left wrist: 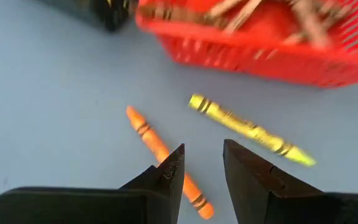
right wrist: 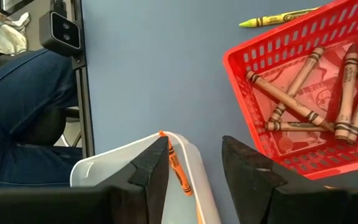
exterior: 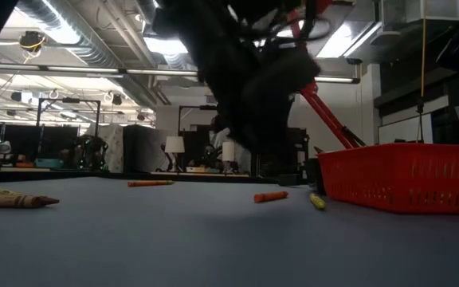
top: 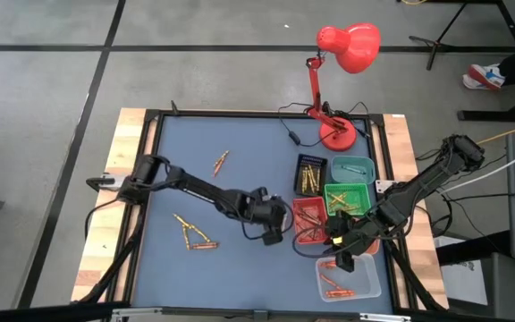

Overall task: Sort crayons
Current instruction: Put the orange crayon into the transparent bin

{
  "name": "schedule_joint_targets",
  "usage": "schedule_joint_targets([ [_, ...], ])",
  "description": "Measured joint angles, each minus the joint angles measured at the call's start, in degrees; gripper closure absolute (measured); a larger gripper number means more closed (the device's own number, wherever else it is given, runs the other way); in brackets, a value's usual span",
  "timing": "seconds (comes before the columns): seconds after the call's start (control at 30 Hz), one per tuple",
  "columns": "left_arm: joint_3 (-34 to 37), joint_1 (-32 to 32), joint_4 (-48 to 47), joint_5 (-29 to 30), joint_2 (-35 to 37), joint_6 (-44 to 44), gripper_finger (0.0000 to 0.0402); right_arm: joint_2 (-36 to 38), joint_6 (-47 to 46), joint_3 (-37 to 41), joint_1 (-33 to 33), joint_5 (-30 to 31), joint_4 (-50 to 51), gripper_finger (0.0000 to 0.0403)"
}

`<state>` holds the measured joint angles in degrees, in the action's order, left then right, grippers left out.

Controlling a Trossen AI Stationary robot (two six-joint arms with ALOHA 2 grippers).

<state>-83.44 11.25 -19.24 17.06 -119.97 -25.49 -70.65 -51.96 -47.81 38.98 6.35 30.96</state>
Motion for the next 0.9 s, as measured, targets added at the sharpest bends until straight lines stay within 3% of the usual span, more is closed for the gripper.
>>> schedule_joint_targets([
  [0.27, -0.02, -0.25, -2.99, 3.4, -2.41, -6.7, 0.0306, -0.02, 0.0, 0.0, 0.0, 0.0, -0.22, 0.0256],
  [0.63, 1.42, -0.74, -2.49, -0.4, -3.77, -8.91, 0.0308, -0.02, 0.0, 0.0, 0.0, 0.42, -0.7, 0.0256],
  [0.9, 1.42, -0.66, -2.69, -1.23, -3.84, -8.99, 0.0378, -0.02, 0.04, 0.0, 0.0, 4.75, -0.9, 0.0256],
])
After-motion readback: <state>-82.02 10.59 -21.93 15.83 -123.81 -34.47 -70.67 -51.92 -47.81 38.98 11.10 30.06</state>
